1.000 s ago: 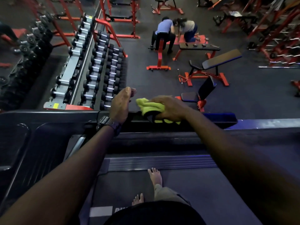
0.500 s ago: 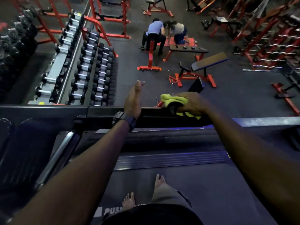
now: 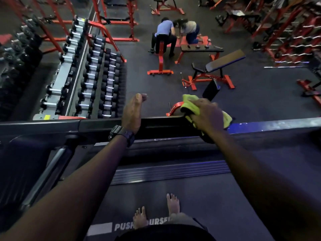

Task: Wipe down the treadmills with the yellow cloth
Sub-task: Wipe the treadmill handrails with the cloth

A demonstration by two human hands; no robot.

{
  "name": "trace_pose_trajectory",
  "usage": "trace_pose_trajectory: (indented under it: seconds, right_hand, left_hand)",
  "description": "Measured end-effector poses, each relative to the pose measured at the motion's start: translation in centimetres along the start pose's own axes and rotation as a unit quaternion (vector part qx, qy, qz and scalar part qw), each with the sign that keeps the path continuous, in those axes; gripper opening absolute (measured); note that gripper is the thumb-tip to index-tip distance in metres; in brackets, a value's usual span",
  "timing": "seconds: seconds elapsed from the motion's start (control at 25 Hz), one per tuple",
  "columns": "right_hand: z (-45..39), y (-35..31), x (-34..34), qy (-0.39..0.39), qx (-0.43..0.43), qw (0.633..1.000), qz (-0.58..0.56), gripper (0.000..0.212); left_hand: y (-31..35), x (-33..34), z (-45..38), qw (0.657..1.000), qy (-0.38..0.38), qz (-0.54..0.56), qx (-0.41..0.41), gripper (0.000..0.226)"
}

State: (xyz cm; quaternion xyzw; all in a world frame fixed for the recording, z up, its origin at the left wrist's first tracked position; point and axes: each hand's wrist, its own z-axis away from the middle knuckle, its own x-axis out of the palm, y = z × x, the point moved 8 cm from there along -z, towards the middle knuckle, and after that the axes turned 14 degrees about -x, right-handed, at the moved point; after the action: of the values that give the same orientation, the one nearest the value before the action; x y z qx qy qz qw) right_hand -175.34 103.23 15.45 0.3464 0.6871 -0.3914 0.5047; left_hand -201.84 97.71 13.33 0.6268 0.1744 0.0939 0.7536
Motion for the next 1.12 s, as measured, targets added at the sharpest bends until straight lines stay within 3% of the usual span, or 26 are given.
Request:
trace_pose_trajectory:
  seconds: [0.08, 0.12, 0.24, 0.32, 0.44, 0.52, 0.64, 0.72, 0.76, 0.84, 0.92, 1.04, 1.12]
  right_hand:
    - [1.1, -1.3, -0.2, 0.041, 0.073, 0.994, 0.068, 0.052]
    - [1.0, -4.3, 0.2, 0.053, 0.066, 0.994, 0.074, 0.049]
    - [2.0, -11.5, 2.0, 0.046, -0.067, 0.995, 0.057, 0.039]
    - [3.0, -7.2, 0.9, 0.031, -0.082, 0.994, 0.067, 0.049]
    - [6.3, 3.5, -2.5, 0.072, 0.148, 0.984, 0.064, 0.052]
    - [7.2, 3.2, -2.5, 0.081, 0.229, 0.969, 0.053, 0.052]
    - [6.0, -5.0, -0.4, 0.040, 0.094, 0.991, 0.089, 0.062]
    - [6.8, -4.6, -0.5, 0.028, 0.035, 0.997, 0.059, 0.064]
    - [7.5, -2.2, -1.3, 0.038, 0.059, 0.997, 0.031, 0.063]
    - [9.0, 3.4, -2.6, 0.092, 0.208, 0.973, -0.036, 0.060]
    - [8.6, 3.0, -2.3, 0.091, 0.278, 0.956, -0.029, 0.059]
    - [5.2, -7.1, 0.5, 0.034, 0.089, 0.994, 0.057, 0.068]
    - [5.5, -7.8, 1.2, 0.017, -0.005, 0.996, 0.088, 0.073]
  left_hand:
    - [0.7, 0.8, 0.5, 1.000, 0.002, 0.003, 0.002, 0.071]
    - [1.1, 1.7, 0.7, 1.000, -0.006, -0.005, 0.007, 0.076]
    - [2.4, 5.1, 2.4, 0.997, -0.034, -0.053, 0.052, 0.096]
    - [2.3, 5.6, 3.0, 0.993, -0.041, -0.077, 0.076, 0.100]
    - [2.6, 4.8, 3.1, 0.990, -0.056, -0.084, 0.099, 0.104]
    - [3.1, 5.0, 3.5, 0.988, -0.063, -0.104, 0.096, 0.107]
    - [3.2, 5.3, 3.9, 0.984, -0.069, -0.118, 0.111, 0.105]
    - [3.2, 5.1, 3.9, 0.982, -0.077, -0.123, 0.118, 0.105]
    - [3.2, 5.1, 3.8, 0.981, -0.081, -0.128, 0.121, 0.106]
    - [3.1, 5.2, 3.8, 0.979, -0.088, -0.140, 0.116, 0.109]
    - [3.0, 5.5, 3.8, 0.978, -0.095, -0.149, 0.113, 0.110]
    - [2.9, 5.4, 3.7, 0.980, -0.102, -0.127, 0.110, 0.109]
    - [2.9, 5.2, 3.7, 0.983, -0.105, -0.113, 0.103, 0.109]
